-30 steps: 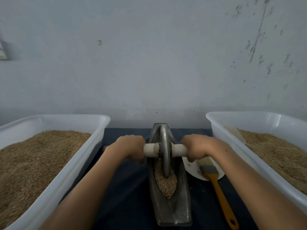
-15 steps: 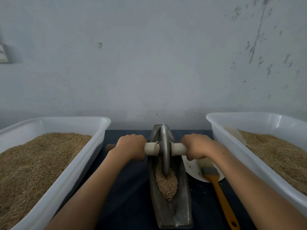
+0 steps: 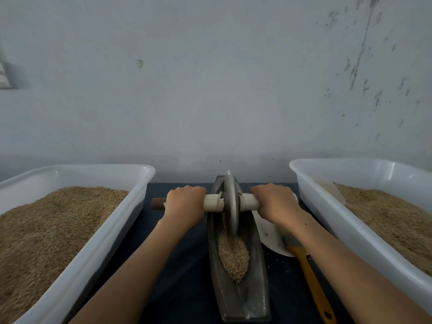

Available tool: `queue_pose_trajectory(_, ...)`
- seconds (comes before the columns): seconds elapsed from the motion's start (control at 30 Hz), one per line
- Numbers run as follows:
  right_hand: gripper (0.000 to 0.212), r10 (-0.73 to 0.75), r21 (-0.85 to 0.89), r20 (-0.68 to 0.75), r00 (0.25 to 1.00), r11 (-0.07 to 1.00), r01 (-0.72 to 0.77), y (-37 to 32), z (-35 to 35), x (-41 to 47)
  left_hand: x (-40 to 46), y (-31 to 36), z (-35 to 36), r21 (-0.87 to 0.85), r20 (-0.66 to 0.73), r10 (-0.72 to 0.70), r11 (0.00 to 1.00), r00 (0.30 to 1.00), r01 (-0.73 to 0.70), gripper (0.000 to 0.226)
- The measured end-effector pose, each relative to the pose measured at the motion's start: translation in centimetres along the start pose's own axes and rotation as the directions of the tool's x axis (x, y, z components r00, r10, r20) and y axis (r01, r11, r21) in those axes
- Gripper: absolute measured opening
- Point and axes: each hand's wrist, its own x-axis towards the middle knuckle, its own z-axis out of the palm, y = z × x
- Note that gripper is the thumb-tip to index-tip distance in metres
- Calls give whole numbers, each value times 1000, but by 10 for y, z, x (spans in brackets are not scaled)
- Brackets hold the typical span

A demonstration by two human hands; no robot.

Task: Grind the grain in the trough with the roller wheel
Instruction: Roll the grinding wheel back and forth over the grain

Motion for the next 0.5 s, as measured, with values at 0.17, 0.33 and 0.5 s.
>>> queue_pose_trajectory(0.17, 27, -41, -48, 223, 974, 997, 53, 1, -15, -3, 0, -3, -7, 6, 203, 32, 999, 979, -34, 32)
queue_pose_trajectory(0.33, 33, -44, 57, 459, 887, 998, 20, 0, -25, -9, 0, -5, -15, -51, 423, 53, 998, 905, -34, 42)
queue_pose_trajectory(0.5, 31, -45, 34, 366, 929, 999, 35, 1, -20, -5, -1, -4, -12, -18, 316, 26, 1000, 948, -22, 39)
